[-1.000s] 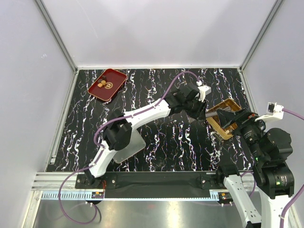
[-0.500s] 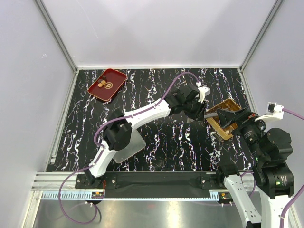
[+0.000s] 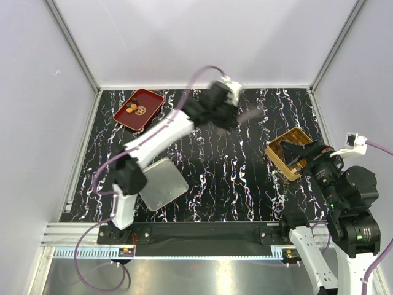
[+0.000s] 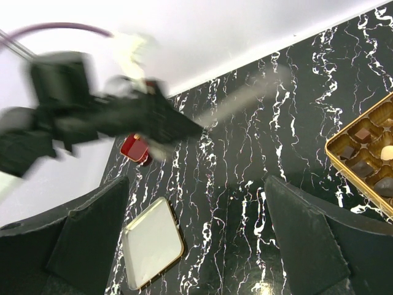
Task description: Pack the chocolate
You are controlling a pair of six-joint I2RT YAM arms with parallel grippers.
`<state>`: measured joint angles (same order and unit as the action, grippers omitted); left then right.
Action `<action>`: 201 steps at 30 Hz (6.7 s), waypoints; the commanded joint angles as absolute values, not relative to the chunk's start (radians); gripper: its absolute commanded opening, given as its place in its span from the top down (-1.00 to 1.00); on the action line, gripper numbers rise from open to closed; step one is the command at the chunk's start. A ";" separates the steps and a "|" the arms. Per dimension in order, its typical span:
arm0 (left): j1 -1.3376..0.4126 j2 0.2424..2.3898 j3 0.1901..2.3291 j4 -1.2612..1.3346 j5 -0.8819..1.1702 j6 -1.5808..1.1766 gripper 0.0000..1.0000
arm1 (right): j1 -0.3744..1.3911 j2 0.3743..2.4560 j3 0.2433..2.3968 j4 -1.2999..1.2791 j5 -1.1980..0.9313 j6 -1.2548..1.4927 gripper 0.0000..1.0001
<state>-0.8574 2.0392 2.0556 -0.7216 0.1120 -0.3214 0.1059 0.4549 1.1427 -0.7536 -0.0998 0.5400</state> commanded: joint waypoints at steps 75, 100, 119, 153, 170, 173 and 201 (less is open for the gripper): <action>-0.046 2.043 1.832 -0.730 -0.247 -0.276 0.16 | 0.112 0.468 1.097 -0.692 -0.075 0.479 -0.99; -0.054 1.945 1.799 -0.796 -0.203 -0.268 0.36 | 0.114 0.453 1.112 -0.709 -0.078 0.495 -1.00; -0.190 1.772 1.736 -0.824 -0.104 -0.261 0.42 | 0.112 0.451 1.158 -0.732 -0.094 0.520 -0.99; -1.078 2.040 2.054 -0.572 0.262 -0.408 0.46 | 0.112 0.449 1.180 -0.762 -0.092 0.537 -0.99; -1.078 2.155 2.091 -0.496 0.268 -0.347 0.37 | 0.112 0.451 1.161 -0.749 -0.087 0.529 -1.00; -1.078 2.175 2.098 -0.492 0.268 -0.336 0.35 | 0.114 0.451 1.160 -0.746 -0.086 0.525 -0.99; -1.077 2.171 2.151 -0.499 0.216 -0.316 0.14 | 0.114 0.466 1.161 -0.729 -0.103 0.537 -0.99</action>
